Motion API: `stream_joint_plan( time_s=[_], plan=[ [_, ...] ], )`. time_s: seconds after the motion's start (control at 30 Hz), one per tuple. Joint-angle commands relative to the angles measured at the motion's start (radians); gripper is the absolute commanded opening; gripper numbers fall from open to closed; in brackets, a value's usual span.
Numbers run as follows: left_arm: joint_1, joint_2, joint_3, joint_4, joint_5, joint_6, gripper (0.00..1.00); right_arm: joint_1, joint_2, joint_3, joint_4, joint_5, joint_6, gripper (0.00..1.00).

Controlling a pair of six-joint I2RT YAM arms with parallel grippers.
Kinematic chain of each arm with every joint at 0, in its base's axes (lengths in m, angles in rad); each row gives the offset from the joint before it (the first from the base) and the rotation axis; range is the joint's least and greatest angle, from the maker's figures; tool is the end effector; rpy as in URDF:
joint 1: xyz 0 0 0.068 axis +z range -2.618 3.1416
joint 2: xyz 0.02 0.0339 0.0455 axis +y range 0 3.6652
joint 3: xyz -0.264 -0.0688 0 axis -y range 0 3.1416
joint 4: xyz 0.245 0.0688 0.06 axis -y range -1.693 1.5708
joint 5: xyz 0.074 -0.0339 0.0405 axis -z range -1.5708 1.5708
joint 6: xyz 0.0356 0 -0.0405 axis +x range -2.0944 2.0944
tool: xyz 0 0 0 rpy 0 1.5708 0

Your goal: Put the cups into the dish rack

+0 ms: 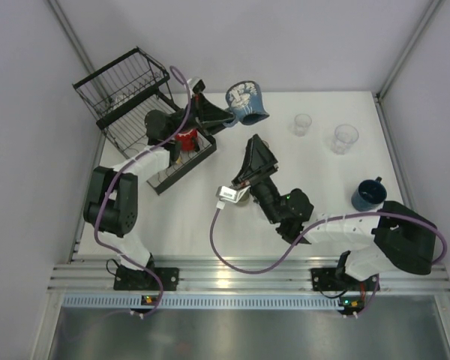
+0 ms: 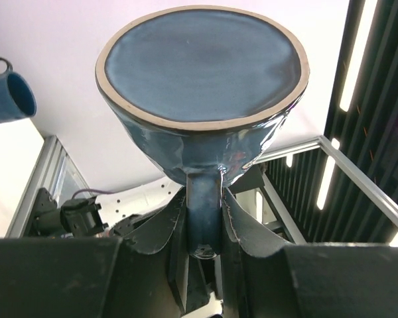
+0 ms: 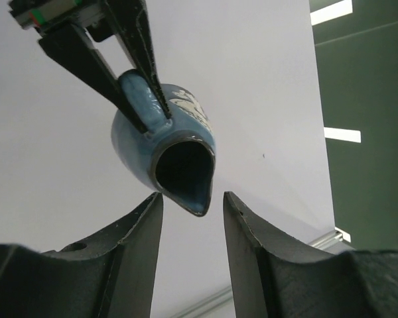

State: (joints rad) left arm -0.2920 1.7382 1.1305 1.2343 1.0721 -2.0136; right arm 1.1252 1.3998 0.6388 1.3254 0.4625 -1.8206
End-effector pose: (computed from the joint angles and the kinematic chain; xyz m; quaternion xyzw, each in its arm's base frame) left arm 0.3483 -0.1373 0.3366 0.0000 0.5998 -0.7941 0.0985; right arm 0.1364 0.2488 0.3048 -0.4475 0.2457 -0.3945 0.7640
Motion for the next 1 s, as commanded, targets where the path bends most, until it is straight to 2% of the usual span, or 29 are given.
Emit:
stream_joint_plan(
  time_s=[0.0, 0.03, 0.13, 0.17, 0.2, 0.27, 0.3, 0.43, 0.5, 0.53, 0.57, 0.6, 0.67, 0.7, 0.73, 0.77, 0.8, 0.9, 0.97],
  plan=[
    [0.011, -0.009, 0.066, 0.218, -0.072, -0.22, 0.0, 0.041, -0.044, -0.024, 0.383, 0.047, 0.066, 0.42],
    [0.017, -0.008, 0.064, 0.206, -0.075, -0.205, 0.0, 0.053, -0.051, -0.03, 0.383, 0.063, 0.075, 0.42],
    [0.025, -0.063, 0.061, -0.002, -0.063, -0.041, 0.0, 0.084, -0.077, -0.05, 0.385, 0.1, 0.139, 0.42],
    [0.027, -0.09, 0.075, -0.218, -0.057, 0.13, 0.0, 0.09, -0.087, -0.054, 0.385, 0.111, 0.158, 0.42],
    [0.027, -0.113, 0.09, -0.362, -0.058, 0.229, 0.0, 0.105, -0.103, -0.056, 0.385, 0.122, 0.176, 0.41],
    [0.03, -0.164, 0.133, -0.565, -0.075, 0.466, 0.0, 0.117, -0.128, -0.059, 0.385, 0.156, 0.242, 0.41],
    [0.033, -0.173, 0.168, -0.704, -0.093, 0.514, 0.0, 0.125, -0.155, -0.06, 0.385, 0.169, 0.271, 0.4],
    [0.047, -0.206, 0.213, -0.93, -0.141, 0.679, 0.0, 0.131, -0.24, -0.067, 0.382, 0.283, 0.447, 0.39],
    [0.053, -0.227, 0.268, -1.103, -0.234, 0.89, 0.0, 0.128, -0.29, -0.062, 0.37, 0.355, 0.51, 0.39],
    [0.053, -0.233, 0.288, -1.272, -0.276, 0.959, 0.0, 0.13, -0.31, -0.064, 0.348, 0.405, 0.567, 0.39],
    [0.053, -0.244, 0.31, -1.321, -0.311, 1.057, 0.0, 0.13, -0.352, -0.059, 0.315, 0.432, 0.604, 0.39],
    [0.053, -0.262, 0.317, -1.369, -0.345, 1.097, 0.0, 0.13, -0.373, -0.053, 0.197, 0.458, 0.647, 0.39],
    [0.051, -0.285, 0.339, -1.479, -0.473, 1.209, 0.0, 0.13, -0.445, -0.031, 0.022, 0.499, 0.832, 0.39],
    [0.051, -0.311, 0.342, -1.502, -0.522, 1.239, 0.0, 0.125, -0.47, -0.018, -0.187, 0.502, 0.907, 0.39],
    [0.051, -0.324, 0.345, -1.544, -0.606, 1.294, 0.0, 0.125, -0.493, 0.025, -0.321, 0.495, 1.079, 0.39],
    [0.053, -0.338, 0.341, -1.556, -0.656, 1.314, 0.0, 0.12, -0.531, 0.054, -0.442, 0.486, 1.174, 0.39],
    [0.051, -0.365, 0.336, -1.566, -0.699, 1.335, 0.0, 0.102, -0.548, 0.085, -0.677, 0.451, 1.351, 0.39],
    [0.051, -0.397, 0.313, -1.586, -0.855, 1.403, 0.0, 0.043, -0.575, 0.191, -0.924, 0.374, 1.542, 0.41],
    [0.051, -0.422, 0.289, -1.586, -0.961, 1.447, 0.0, 0.027, -0.581, 0.216, -1.0, 0.347, 1.597, 0.41]
  ],
)
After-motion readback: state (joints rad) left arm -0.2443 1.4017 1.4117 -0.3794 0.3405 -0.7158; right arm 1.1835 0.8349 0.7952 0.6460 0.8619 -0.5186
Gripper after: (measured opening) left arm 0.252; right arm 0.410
